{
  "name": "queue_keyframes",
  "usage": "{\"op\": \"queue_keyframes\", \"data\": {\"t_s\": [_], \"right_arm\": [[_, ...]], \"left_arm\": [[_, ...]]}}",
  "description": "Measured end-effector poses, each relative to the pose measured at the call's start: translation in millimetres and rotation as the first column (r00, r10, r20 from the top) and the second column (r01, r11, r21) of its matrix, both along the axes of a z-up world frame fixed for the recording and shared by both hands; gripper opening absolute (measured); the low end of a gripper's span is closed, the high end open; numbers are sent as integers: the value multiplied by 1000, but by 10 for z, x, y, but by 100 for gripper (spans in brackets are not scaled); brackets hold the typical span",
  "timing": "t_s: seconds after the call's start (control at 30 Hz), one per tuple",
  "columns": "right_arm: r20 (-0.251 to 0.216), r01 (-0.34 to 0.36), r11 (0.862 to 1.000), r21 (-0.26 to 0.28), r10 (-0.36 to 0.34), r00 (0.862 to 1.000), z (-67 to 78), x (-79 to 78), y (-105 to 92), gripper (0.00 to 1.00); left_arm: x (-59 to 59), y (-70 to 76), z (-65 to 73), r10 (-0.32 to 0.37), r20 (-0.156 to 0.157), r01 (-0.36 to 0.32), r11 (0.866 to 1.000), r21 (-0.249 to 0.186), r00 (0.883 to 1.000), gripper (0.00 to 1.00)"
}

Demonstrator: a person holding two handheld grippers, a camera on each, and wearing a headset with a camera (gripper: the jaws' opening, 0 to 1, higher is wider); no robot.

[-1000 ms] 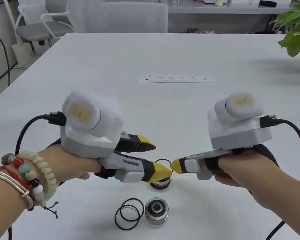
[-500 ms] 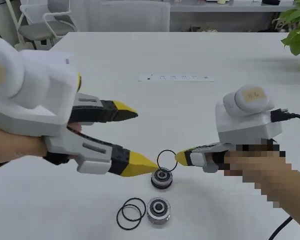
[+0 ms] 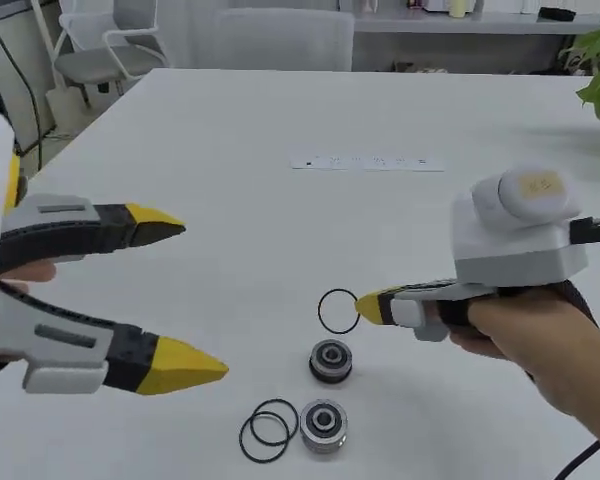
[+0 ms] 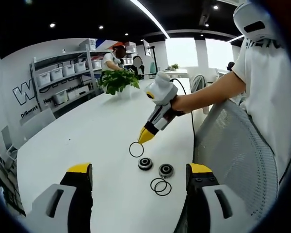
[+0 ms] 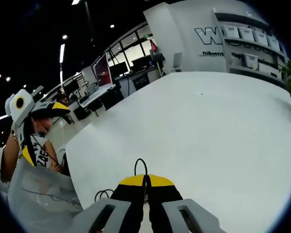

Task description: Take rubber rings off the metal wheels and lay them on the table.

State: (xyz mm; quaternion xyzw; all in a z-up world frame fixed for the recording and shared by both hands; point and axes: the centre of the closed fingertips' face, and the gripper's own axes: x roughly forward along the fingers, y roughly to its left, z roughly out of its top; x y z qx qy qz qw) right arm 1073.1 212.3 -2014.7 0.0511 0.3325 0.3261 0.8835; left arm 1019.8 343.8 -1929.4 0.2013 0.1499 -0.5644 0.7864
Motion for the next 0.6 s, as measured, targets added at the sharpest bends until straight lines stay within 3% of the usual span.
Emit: {"op": "queue_keyframes", "data": {"t_s": [0.3, 0.43, 0.6], "right_arm": [[20, -8, 999, 41, 7, 1000, 133, -2, 39, 0], [30, -21, 999, 48, 19, 999, 181, -24, 73, 0], [49, -34, 996, 82, 30, 998, 289, -27, 132, 0]], "left_arm": [[-70, 278, -229, 86, -44, -86, 996, 6, 995, 83], [-103, 377, -364, 125, -71, -124, 992, 22, 990, 85], [-118, 462, -476, 168, -102, -168, 986, 9, 980, 86]]}}
